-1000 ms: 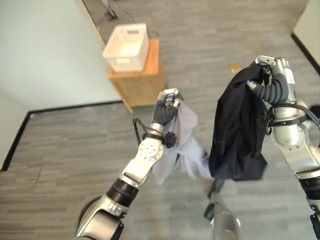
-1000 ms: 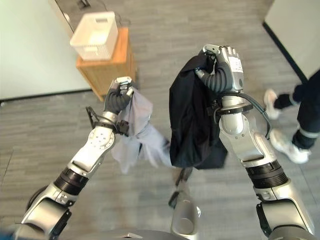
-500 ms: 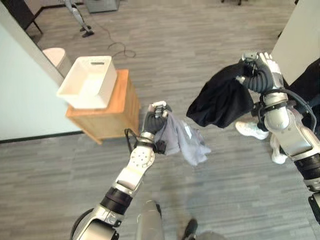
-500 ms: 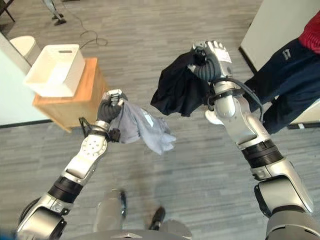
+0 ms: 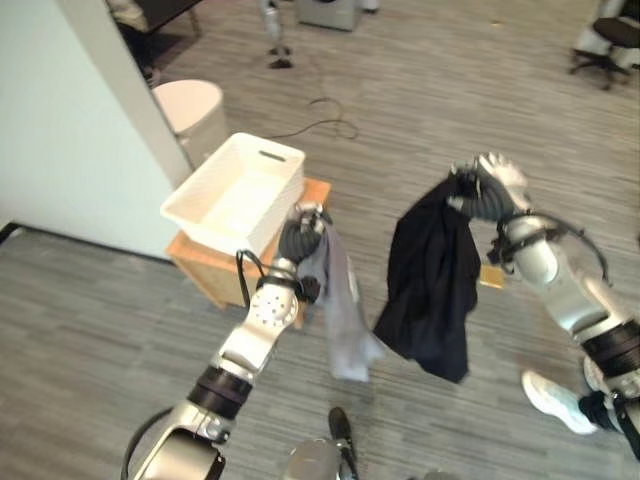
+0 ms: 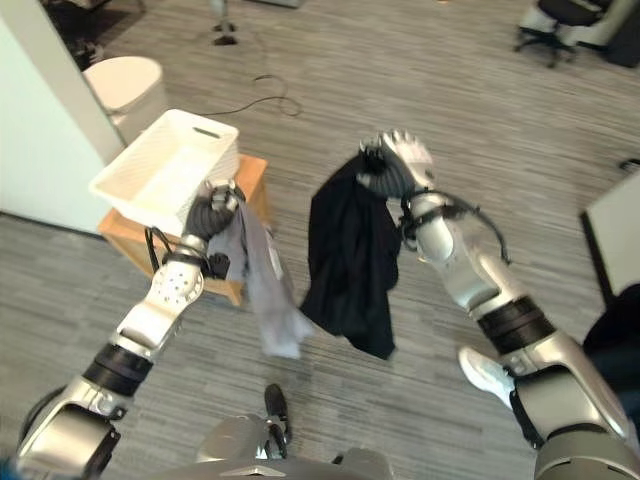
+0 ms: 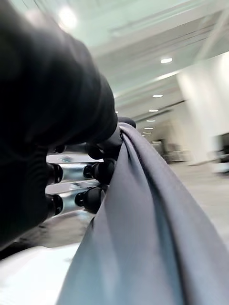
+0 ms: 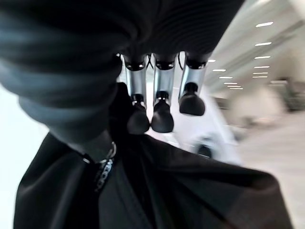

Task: Pick up bed clothes into laundry basket.

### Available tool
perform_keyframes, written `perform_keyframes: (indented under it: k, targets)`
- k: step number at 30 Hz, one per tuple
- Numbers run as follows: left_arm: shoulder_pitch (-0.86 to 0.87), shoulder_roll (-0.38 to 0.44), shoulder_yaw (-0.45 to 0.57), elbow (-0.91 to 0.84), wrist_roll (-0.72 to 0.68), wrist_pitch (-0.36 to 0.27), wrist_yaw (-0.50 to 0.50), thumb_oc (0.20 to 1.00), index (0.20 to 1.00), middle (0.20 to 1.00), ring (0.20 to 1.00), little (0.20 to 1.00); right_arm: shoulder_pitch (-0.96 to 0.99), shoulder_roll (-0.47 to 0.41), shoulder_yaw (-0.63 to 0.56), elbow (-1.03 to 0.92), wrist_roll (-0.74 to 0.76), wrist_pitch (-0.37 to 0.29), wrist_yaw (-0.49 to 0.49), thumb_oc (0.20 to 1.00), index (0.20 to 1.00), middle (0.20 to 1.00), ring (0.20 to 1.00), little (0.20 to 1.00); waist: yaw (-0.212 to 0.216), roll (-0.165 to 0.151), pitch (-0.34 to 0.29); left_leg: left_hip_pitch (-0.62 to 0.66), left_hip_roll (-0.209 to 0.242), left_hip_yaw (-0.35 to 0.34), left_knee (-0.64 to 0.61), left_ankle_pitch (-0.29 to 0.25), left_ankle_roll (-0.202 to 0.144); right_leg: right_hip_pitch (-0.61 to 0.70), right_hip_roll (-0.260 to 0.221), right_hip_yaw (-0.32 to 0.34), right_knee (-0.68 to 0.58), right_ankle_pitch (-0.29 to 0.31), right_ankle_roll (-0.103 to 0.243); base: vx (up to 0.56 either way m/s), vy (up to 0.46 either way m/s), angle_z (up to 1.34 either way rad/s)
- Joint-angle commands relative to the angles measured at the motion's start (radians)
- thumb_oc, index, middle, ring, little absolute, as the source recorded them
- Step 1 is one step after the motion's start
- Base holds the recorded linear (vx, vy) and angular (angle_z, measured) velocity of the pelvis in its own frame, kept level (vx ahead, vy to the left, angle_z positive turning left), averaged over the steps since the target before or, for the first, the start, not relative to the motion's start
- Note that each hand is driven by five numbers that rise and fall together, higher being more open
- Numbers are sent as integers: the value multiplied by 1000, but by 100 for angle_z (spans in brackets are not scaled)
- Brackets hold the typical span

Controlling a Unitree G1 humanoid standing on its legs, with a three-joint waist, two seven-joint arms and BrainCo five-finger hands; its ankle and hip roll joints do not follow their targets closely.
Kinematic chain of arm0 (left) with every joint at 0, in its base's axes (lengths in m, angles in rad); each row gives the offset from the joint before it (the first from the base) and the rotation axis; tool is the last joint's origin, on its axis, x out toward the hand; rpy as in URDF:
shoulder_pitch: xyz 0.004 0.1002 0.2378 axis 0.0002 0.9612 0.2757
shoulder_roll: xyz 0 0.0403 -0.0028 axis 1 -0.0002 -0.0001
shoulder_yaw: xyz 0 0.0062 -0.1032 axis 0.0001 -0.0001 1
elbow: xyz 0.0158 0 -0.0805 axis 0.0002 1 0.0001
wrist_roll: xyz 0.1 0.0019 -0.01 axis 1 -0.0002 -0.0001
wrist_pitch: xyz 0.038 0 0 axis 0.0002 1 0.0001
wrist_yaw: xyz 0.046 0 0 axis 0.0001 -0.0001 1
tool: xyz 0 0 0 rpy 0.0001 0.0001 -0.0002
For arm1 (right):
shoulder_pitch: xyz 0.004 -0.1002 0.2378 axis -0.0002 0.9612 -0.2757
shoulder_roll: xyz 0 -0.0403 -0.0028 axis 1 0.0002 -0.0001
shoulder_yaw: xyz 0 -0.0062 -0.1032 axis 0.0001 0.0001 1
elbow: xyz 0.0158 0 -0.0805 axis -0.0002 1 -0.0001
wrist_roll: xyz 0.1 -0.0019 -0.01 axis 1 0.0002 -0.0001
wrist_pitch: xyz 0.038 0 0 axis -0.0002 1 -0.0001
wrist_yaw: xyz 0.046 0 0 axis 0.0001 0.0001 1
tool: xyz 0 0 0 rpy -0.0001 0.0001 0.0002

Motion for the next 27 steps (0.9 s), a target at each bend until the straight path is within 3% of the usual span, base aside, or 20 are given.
perform_keyframes:
  k: [1, 2, 3, 4, 7, 8, 9, 10, 13, 18, 19, 21, 22, 23, 25, 27]
  targets:
    - [-44, 40, -33, -90, 64, -90, 15, 200, 200, 200, 200, 200, -201, -89, -47, -2, 33, -41, -43, 200, 200, 200, 200, 200, 29, -16, -28, 20, 143, -9, -54, 1, -182, 115, 49, 108, -355, 181, 8, 299, -260, 132]
    - [-48, 53, -49, -100, 92, -96, 10, 200, 200, 200, 200, 200, -258, -140, -27, 1, 35, -42, -51, 200, 200, 200, 200, 200, 25, -30, -32, 26, 128, -60, -54, -15, -189, 97, 61, 163, -434, 191, 10, 499, -407, 158]
    - [-35, 59, -71, -143, 121, -107, -11, 200, 200, 200, 200, 200, -371, -216, 19, 21, 57, -36, -64, 200, 200, 200, 200, 200, 4, -49, -33, 34, 106, -128, -54, -37, -200, 69, 74, 232, -547, 247, 18, 336, -252, 166]
    - [-34, 57, -66, -145, 122, -106, -11, 200, 200, 200, 200, 200, -384, -217, 30, 27, 60, -37, -66, 200, 200, 200, 200, 200, 0, -46, -33, 29, 106, -130, -54, -32, -200, 68, 76, 230, -555, 255, 17, 318, -217, 182]
    - [31, 67, -125, -200, 146, -137, -72, 200, 200, 200, 200, 200, -554, -293, 121, 111, 90, -22, -93, 200, 200, 200, 200, 200, -26, -62, -37, 54, 97, -226, -54, -60, -219, -23, 73, 317, -653, 337, 39, 287, -167, 145]
    - [34, 63, -120, -204, 146, -136, -74, 200, 200, 200, 200, 200, -573, -292, 140, 122, 94, -24, -96, 200, 200, 200, 200, 200, -32, -55, -40, 53, 98, -231, -54, -65, -219, -21, 73, 312, -653, 333, 41, 295, -240, 155]
    - [92, 75, -141, -221, 128, -158, -106, 200, 200, 200, 200, 200, -681, -345, 210, 174, 64, 0, -105, 200, 200, 200, 200, 200, -33, -65, -36, 73, 108, -273, -54, -78, -236, -64, 59, 316, -664, 360, 56, 305, -311, 163]
    - [148, 72, -150, -237, 89, -167, -128, 200, 200, 200, 200, 200, -784, -369, 278, 258, 34, 28, -119, 200, 200, 200, 200, 200, -26, -76, -38, 85, 114, -302, -54, -86, -251, -47, 42, 279, -666, 373, 51, 290, -315, 111]
    - [185, 78, -148, -247, 69, -170, -149, 200, 200, 200, 200, 200, -842, -358, 308, 331, 37, 33, -130, 200, 200, 200, 200, 200, -23, -84, -41, 93, 116, -315, -54, -89, -259, -21, 30, 242, -666, 375, 54, 129, -200, 105]
    - [332, 96, -140, -252, -22, -178, -200, 200, 200, 200, 200, 200, -1020, -318, 428, 553, 102, 25, -157, 200, 200, 200, 200, 200, 0, -101, -95, 92, 178, -339, -54, -64, -319, 80, 50, 136, -666, 354, 29, 192, -234, 63]
    - [349, 97, -134, -245, -27, -175, -207, 200, 200, 200, 200, 200, -1052, -310, 453, 582, 111, 22, -155, 200, 200, 200, 200, 200, -4, -100, -97, 85, 202, -313, -51, -50, -331, 95, 49, 102, -666, 343, 26, 107, -153, 69]
    - [366, 103, -124, -237, -32, -170, -221, 200, 200, 200, 200, 200, -1083, -314, 489, 607, 103, 22, -145, 200, 200, 200, 200, 200, -15, -107, -89, 60, 246, -183, -11, -13, -331, 122, 39, 46, -666, 324, 21, 62, -94, 68]
    - [366, 101, -122, -240, -33, -168, -222, 200, 200, 200, 200, 200, -1092, -311, 497, 611, 105, 22, -145, 200, 200, 200, 200, 200, -17, -104, -88, 57, 248, -183, -6, -15, -333, 122, 40, 45, -666, 323, 20, -12, -96, 59]
    - [383, 102, -107, -237, -30, -162, -235, 200, 200, 200, 200, 200, -1098, -329, 519, 622, 93, 22, -133, 200, 200, 200, 200, 200, -41, -110, -75, 29, 304, 35, 49, 34, -324, 147, 35, -34, -666, 311, 10, 38, -118, 55]
    - [413, 112, -82, -242, -34, -159, -258, 200, 200, 200, 200, 200, -1082, -352, 524, 645, 75, 28, -115, 200, 200, 200, 200, 200, -55, -96, -67, 29, 357, 173, 58, 66, -336, 174, 45, -80, -666, 287, 3, 83, -103, 107]
    - [464, 116, -55, -251, -48, -164, -272, 200, 200, 200, 200, 200, -1036, -342, 487, 698, 44, 37, -98, 200, 200, 200, 200, 200, -39, -75, -73, 50, 357, 158, 6, 89, -353, 193, 63, -86, -666, 267, 3, 139, -34, 130]
